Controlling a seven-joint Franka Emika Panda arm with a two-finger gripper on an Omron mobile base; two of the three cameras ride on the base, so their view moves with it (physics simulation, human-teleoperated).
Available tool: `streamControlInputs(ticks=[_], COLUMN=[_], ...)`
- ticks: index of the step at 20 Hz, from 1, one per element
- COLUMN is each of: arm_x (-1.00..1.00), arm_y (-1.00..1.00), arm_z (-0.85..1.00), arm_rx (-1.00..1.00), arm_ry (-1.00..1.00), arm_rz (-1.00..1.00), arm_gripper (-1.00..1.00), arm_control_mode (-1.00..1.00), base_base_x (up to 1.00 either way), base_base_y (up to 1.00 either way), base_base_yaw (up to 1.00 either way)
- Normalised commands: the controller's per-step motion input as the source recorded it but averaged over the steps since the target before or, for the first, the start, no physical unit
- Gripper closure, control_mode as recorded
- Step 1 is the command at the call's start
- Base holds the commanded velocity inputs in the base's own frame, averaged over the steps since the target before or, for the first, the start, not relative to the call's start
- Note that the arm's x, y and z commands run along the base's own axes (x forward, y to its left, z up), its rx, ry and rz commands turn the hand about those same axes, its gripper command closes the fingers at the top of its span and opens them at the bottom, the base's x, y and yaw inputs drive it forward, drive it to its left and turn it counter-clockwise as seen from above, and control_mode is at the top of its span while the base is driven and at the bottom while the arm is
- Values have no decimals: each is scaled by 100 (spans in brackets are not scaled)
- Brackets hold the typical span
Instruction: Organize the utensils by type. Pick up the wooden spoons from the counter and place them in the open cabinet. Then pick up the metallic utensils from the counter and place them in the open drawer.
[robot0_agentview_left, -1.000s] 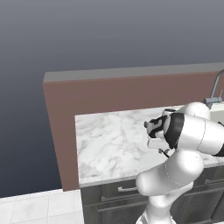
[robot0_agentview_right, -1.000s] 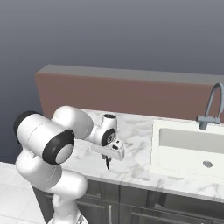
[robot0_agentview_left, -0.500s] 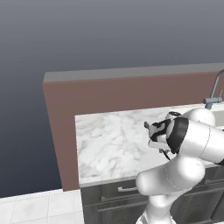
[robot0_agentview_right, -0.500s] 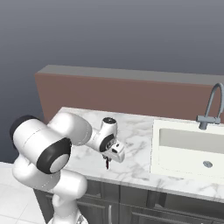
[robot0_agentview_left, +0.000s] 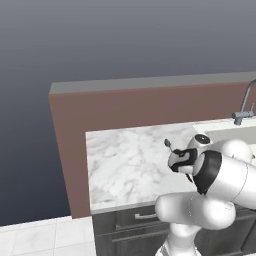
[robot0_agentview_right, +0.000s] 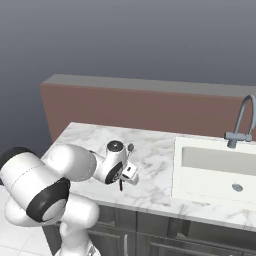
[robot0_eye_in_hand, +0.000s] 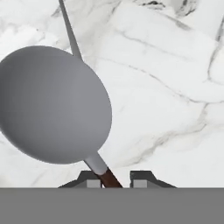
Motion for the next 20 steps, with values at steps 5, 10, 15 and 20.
streamControlInputs(ticks=[5, 10, 15, 20], arm_x=[4, 0, 2, 12], arm_y=[12, 14, 10, 5], arm_z=[29, 40, 33, 37], arm_rx=[-10, -13, -10, -4], arm_ry=[-6, 0, 0, 2], arm_rz=[0, 0, 1, 10], arm_gripper=[100, 100, 100, 100], arm_control_mode=[-100, -100, -100, -100], base_base_x=[0, 0, 0, 0], base_base_y=[0, 0, 0, 0], base_base_yaw=[0, 0, 0, 0])
